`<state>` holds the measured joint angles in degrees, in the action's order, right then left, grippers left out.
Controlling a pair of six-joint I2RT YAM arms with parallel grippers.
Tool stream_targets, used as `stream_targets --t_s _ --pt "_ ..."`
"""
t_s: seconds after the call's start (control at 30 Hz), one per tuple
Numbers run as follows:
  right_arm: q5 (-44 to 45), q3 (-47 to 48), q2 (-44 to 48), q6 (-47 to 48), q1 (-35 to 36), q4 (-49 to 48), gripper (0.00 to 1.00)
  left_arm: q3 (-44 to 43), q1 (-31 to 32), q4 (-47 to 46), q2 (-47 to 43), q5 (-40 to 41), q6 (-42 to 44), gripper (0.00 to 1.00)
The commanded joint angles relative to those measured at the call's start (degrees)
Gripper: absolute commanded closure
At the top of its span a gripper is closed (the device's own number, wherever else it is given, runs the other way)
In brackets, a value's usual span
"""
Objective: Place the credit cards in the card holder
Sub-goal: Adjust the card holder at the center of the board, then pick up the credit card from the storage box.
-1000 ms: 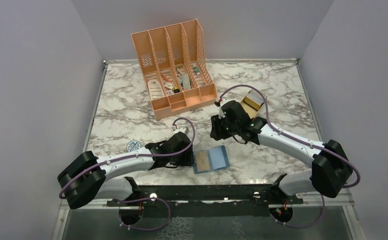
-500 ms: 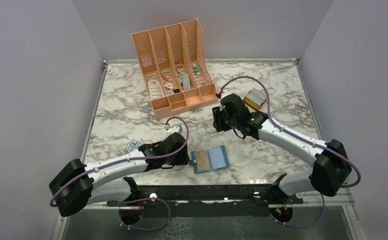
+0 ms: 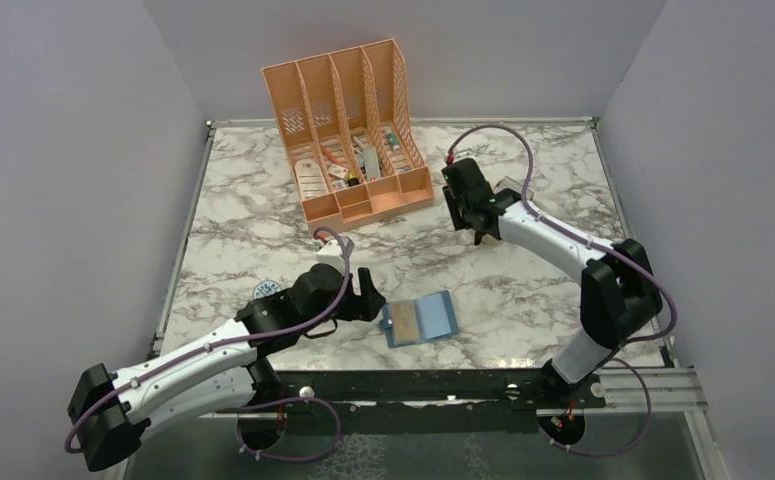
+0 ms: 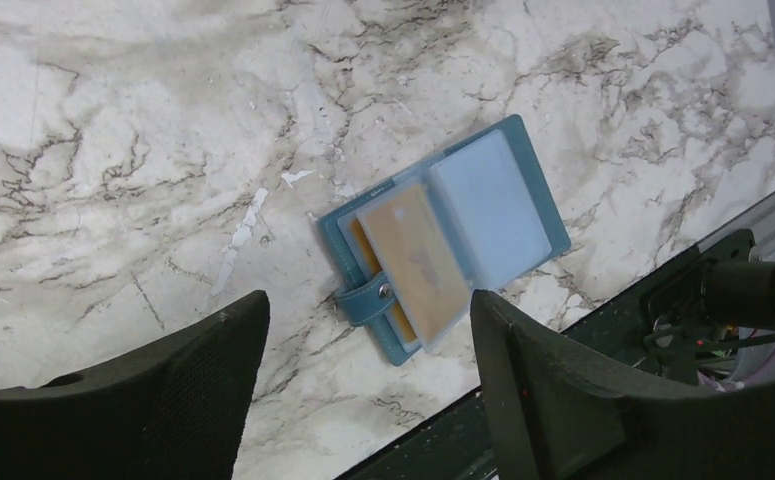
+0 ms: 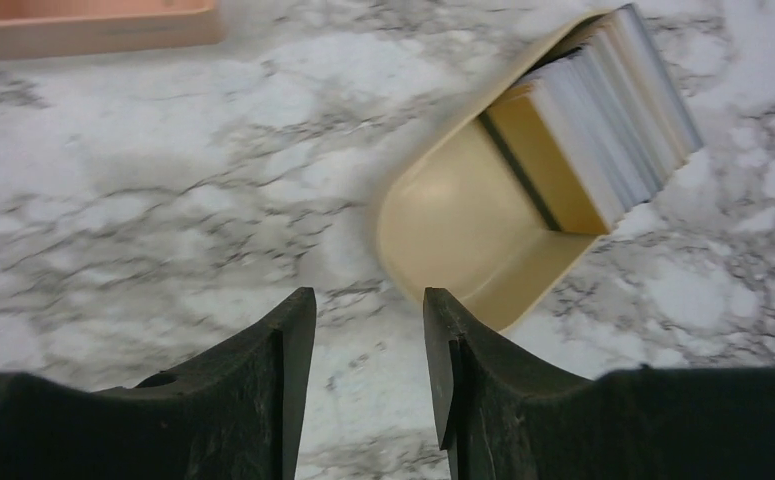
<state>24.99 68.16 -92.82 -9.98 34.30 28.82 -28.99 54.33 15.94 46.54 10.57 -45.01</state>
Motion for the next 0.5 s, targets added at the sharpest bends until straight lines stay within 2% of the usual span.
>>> stream_targets --t_s 0.0,0.07,0.13,0.27,0.47 --pt "8.42 4.74 -4.60 7.06 -4.93 -0.11 0.54 -1.72 -0.18 0.69 -2.86 1.94 6.68 0.21" --pt "8.48 5.93 -6.66 9.79 -6.95 -1.43 0.54 -2.38 -0.21 0.80 -3.78 0.33 6.52 0.13" --pt "8.28 6.95 -8.70 12.17 -8.49 -2.25 0.53 -4.08 -0.14 1.62 -4.18 -1.30 6.82 0.02" --pt "8.77 8.81 -12.30 16.82 -9.98 -3.74 0.52 -6.98 -0.22 5.04 -4.92 -0.62 8.99 0.01" --pt "14.23 11.52 -17.59 22.47 -10.52 -5.07 0.52 -7.59 -0.17 7.15 -6.40 0.94 9.62 0.01"
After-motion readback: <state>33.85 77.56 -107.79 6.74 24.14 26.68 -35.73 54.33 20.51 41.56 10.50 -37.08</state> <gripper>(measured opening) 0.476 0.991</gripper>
